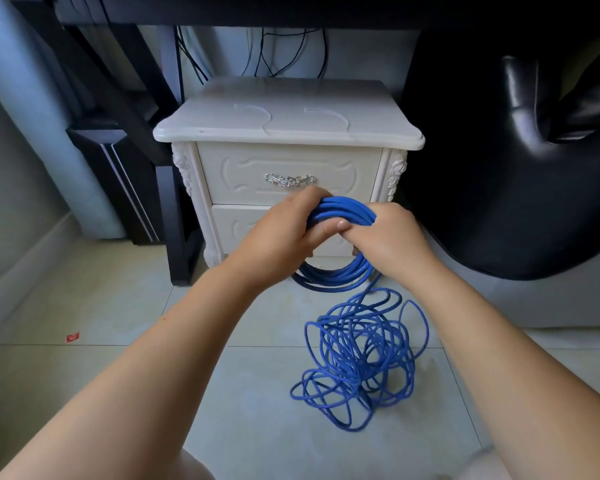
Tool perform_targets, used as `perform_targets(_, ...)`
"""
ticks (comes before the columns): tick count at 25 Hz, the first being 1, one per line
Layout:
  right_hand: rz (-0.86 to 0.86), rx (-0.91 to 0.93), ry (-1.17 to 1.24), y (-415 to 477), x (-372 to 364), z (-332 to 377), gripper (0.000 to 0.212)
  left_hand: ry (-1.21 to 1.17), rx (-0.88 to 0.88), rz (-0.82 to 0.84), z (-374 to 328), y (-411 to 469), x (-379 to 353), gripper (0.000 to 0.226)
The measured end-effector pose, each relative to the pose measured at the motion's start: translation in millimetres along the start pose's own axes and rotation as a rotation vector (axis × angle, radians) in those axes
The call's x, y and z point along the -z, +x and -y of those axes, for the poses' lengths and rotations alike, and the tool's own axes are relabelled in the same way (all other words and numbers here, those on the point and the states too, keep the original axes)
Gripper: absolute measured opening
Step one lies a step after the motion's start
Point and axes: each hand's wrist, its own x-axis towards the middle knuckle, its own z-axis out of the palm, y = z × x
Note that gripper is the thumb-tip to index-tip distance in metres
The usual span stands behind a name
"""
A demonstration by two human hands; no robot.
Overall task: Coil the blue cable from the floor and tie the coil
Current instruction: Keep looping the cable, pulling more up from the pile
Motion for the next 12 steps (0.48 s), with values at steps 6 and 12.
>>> perform_targets(6, 0.098, 0.018, 0.245, 1.4, 9.6, -1.2, 0.013, -0.069, 0.016, -0.129, -6.6, 0.0, -4.4, 0.020)
perform_targets(12, 0.180, -0.020, 0.540, 1.8, 8.9, -10.3, 0.015, -0.352, 0.125, -0.315, -16.4, 2.3, -2.4, 0.014)
